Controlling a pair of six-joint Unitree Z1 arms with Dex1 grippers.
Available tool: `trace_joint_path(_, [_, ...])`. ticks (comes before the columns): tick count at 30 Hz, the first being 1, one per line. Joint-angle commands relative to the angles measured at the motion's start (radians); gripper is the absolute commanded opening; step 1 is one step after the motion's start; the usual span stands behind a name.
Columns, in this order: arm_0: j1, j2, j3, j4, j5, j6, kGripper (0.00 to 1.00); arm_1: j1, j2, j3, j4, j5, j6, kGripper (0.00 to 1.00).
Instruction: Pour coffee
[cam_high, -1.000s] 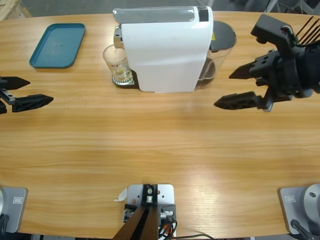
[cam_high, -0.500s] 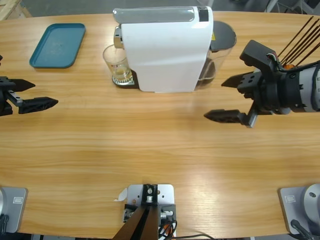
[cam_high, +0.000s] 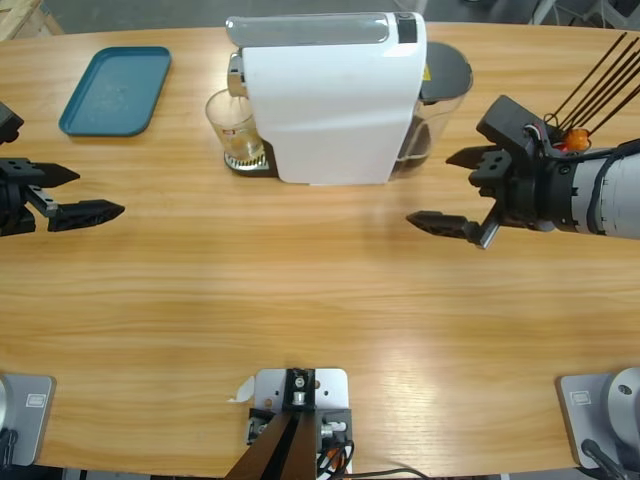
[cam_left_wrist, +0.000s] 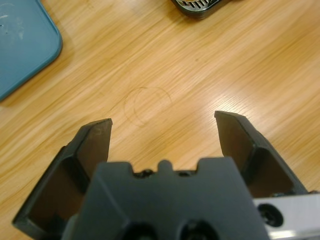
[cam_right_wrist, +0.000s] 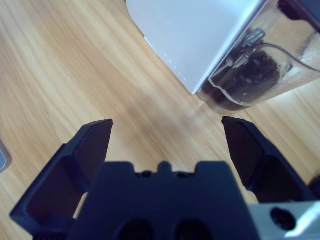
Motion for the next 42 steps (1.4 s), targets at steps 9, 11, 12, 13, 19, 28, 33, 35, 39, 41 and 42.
trace_joint_path(9, [-0.061, 0.023, 0.013, -0.010, -0.006, 0.009, 0.904, 0.015, 0.018, 0.038, -0.017, -0.023, 0.033, 0.982])
trace_joint_path(11, [-0.061, 0.026, 0.004, 0.000, 0.007, 0.010, 0.900, 0.015, 0.027, 0.036, -0.017, -0.023, 0.033, 0.982])
trace_joint_path(12, [-0.061, 0.022, -0.002, 0.010, 0.009, 0.008, 0.899, 0.015, 0.032, 0.035, -0.017, -0.023, 0.033, 0.982])
trace_joint_path(13, [-0.061, 0.015, -0.006, 0.018, 0.012, 0.007, 0.899, 0.015, 0.034, 0.033, -0.017, -0.023, 0.033, 0.982])
trace_joint_path(19, [-0.061, -0.016, 0.021, 0.009, -0.010, -0.006, 0.899, 0.015, -0.022, 0.042, -0.011, -0.031, 0.033, 0.982])
trace_joint_path(28, [-0.061, -0.008, 0.030, -0.010, -0.016, -0.001, 0.904, 0.015, 0.005, 0.046, -0.016, -0.029, 0.033, 0.982])
trace_joint_path(33, [-0.061, -0.004, 0.030, -0.015, -0.010, -0.001, 0.904, 0.015, 0.010, 0.044, -0.017, -0.031, 0.033, 0.982])
trace_joint_path(35, [-0.061, -0.005, 0.030, -0.017, -0.010, -0.001, 0.904, 0.015, 0.010, 0.045, -0.017, -0.031, 0.033, 0.982])
trace_joint_path(39, [-0.061, -0.009, 0.033, -0.017, -0.011, -0.001, 0.904, 0.015, 0.010, 0.046, -0.017, -0.029, 0.035, 0.982])
trace_joint_path(41, [-0.061, -0.008, 0.033, -0.017, -0.011, -0.001, 0.904, 0.015, 0.012, 0.046, -0.017, -0.029, 0.035, 0.982])
trace_joint_path(42, [-0.061, -0.007, 0.033, -0.017, -0.011, -0.001, 0.904, 0.015, 0.012, 0.046, -0.017, -0.029, 0.035, 0.982])
